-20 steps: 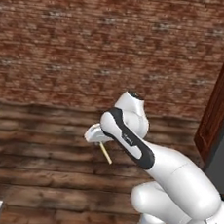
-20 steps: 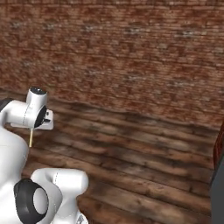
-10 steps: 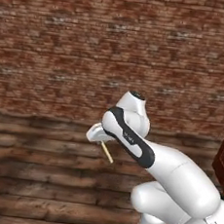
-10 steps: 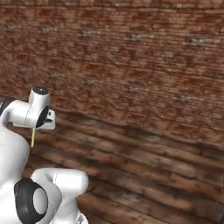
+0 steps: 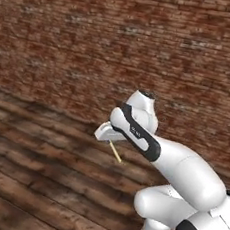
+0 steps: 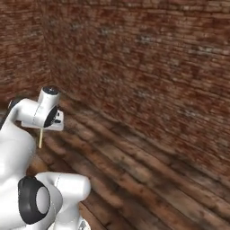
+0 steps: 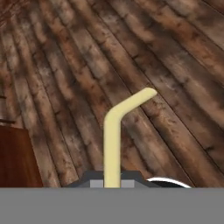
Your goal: Take a straw from the drawer in front and place it inside the glass cup on the dining counter.
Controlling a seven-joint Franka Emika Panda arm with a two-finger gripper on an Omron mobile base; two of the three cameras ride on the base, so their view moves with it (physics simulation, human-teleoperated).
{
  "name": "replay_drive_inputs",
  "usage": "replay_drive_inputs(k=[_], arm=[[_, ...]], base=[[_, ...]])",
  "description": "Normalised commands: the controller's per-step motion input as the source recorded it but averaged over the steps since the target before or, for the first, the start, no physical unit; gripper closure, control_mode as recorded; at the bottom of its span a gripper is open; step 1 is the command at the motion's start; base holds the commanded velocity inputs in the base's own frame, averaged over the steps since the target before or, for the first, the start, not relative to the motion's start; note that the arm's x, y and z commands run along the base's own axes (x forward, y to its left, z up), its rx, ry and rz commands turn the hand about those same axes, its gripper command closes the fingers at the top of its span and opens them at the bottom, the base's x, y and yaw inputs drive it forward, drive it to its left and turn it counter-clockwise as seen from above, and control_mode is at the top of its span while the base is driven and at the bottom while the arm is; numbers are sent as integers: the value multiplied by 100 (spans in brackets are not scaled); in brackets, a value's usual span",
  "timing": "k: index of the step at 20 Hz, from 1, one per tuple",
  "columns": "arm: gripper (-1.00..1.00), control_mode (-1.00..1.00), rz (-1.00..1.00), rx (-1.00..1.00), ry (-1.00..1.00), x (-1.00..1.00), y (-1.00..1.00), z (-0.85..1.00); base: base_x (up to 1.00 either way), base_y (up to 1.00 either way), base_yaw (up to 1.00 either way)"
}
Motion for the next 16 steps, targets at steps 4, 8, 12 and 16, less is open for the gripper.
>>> replay_drive_inputs(k=[4,8,12,16], arm=[[100,100,0,0,0,0,0,0],[100,100,0,0,0,0,0,0],[100,100,0,0,0,0,0,0],[100,100,0,0,0,0,0,0]], base=[[76,0,69],[84,0,67],[92,0,63],[95,0,61]])
